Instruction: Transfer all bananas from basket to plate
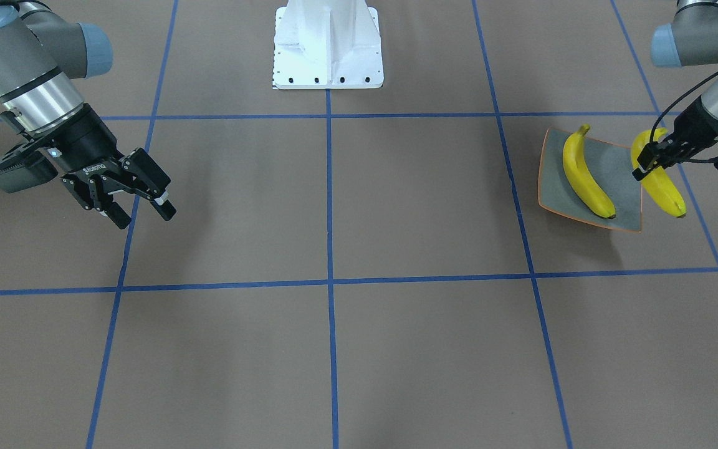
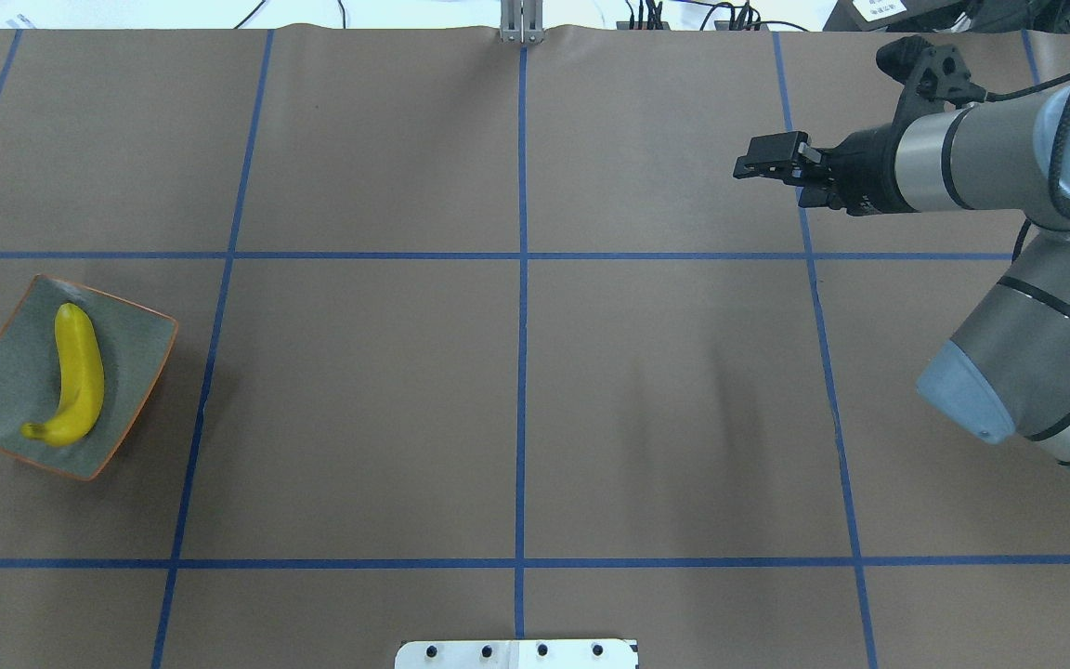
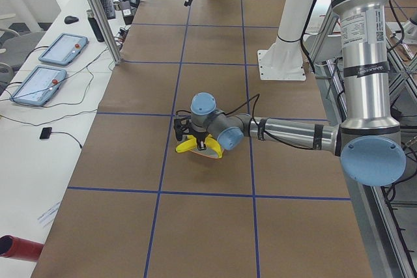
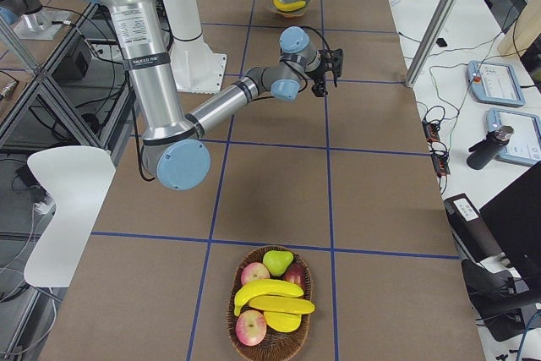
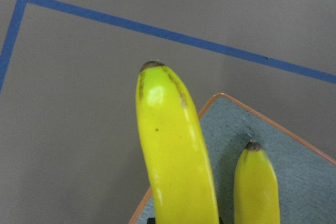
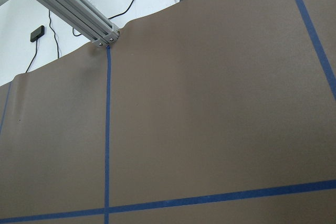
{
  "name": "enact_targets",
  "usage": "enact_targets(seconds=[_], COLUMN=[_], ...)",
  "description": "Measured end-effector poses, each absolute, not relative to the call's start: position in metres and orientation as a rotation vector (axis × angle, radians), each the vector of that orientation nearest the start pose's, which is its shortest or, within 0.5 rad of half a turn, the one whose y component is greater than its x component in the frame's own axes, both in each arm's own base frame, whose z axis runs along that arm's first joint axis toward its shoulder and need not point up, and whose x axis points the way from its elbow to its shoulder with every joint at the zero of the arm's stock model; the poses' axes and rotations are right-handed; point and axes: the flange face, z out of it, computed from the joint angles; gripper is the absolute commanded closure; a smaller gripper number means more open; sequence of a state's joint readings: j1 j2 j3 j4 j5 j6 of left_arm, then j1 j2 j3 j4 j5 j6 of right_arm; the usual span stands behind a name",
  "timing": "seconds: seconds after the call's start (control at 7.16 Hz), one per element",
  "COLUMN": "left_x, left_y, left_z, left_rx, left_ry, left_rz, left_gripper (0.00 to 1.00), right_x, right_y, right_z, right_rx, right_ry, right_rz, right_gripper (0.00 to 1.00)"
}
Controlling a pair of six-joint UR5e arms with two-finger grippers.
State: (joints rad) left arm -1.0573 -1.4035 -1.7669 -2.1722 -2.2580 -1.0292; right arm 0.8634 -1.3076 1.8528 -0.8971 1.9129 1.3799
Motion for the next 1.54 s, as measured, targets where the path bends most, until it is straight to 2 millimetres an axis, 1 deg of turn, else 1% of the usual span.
enact_targets(seconds=[0.28, 0.56, 0.7, 0.84, 0.98, 1.12, 1.54], left_x=[0.176, 0.194, 0.199, 0.203, 0.206, 0.208, 0.212], left_y=[-0.418, -0.416, -0.416, -0.417, -0.417, -0.416, -0.416], left_z=[0.569, 0.557, 0.553, 0.551, 0.55, 0.549, 0.549], left_rx=[-0.072, -0.099, -0.104, -0.106, -0.106, -0.106, -0.084], left_ry=[0.895, 0.906, 0.91, 0.912, 0.912, 0.912, 0.898], left_rz=[-0.277, -0.291, -0.292, -0.289, -0.286, -0.282, -0.281], left_gripper=[1.0, 1.0, 1.0, 0.71, 0.21, 0.0, 0.0], right_x=[-0.293, -0.293, -0.293, -0.293, -0.293, -0.293, -0.291], right_y=[-0.496, -0.496, -0.496, -0.496, -0.496, -0.495, -0.495], right_z=[0.311, 0.313, 0.313, 0.314, 0.315, 0.316, 0.321], right_rx=[0.347, 0.345, 0.345, 0.344, 0.343, 0.342, 0.34], right_ry=[-1.195, -1.193, -1.191, -1.191, -1.189, -1.187, -1.181], right_rz=[0.378, 0.379, 0.38, 0.38, 0.381, 0.382, 0.388], right_gripper=[0.0, 0.0, 0.0, 0.0, 0.0, 0.0, 0.0])
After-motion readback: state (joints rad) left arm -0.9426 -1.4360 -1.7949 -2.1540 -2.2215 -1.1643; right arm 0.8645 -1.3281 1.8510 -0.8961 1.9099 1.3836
